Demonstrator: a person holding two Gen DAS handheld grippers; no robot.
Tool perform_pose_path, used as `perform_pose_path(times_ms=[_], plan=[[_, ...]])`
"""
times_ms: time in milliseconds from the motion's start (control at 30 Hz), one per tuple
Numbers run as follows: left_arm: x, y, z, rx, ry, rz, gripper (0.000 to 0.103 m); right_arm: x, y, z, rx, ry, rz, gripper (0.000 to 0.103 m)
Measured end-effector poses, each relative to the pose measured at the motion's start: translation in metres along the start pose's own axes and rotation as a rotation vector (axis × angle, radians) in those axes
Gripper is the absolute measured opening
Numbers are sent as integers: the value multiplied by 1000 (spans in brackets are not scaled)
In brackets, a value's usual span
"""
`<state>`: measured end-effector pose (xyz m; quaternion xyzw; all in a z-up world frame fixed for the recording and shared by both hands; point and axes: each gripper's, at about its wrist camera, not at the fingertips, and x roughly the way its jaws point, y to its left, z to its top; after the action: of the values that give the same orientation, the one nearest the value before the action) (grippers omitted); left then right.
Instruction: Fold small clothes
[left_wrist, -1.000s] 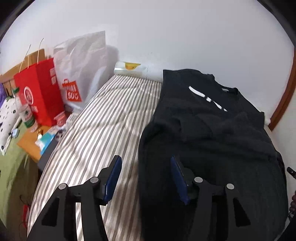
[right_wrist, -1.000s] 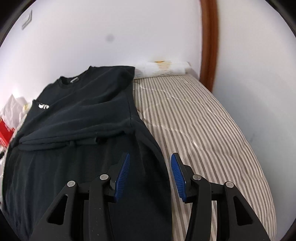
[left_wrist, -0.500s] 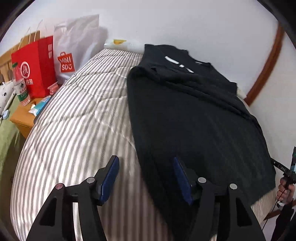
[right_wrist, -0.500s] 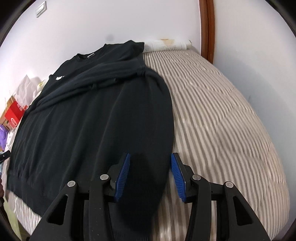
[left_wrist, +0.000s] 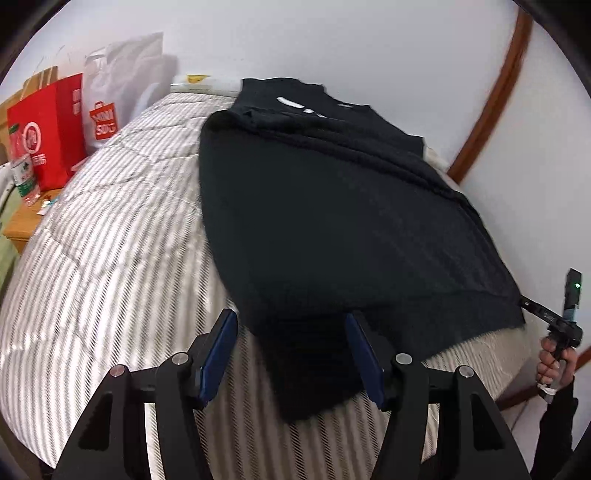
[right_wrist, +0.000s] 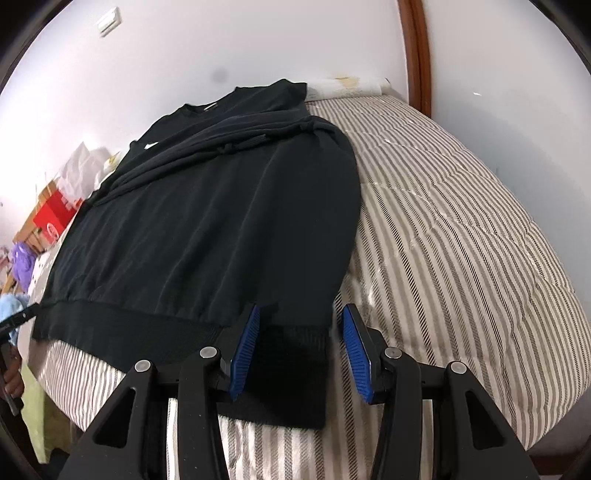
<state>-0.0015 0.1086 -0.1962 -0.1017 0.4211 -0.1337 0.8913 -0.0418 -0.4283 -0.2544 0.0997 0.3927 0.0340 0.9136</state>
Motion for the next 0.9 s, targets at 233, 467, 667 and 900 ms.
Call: perform_pose_path(times_ms=[233,467,667,900], plan=[[7,-3,5,-23,-21,-31,63,1,3,-1,4,-5,24,46],[28,2,30,-81,-22,-67,63,15,2,15,32,-5,36,48],[40,-2,45,-100,-7,-39,64,28,4,31,56,-8,24,48],[34,-16,28,11,-34,90,41,28,17,24,-31,-13,-62,39]])
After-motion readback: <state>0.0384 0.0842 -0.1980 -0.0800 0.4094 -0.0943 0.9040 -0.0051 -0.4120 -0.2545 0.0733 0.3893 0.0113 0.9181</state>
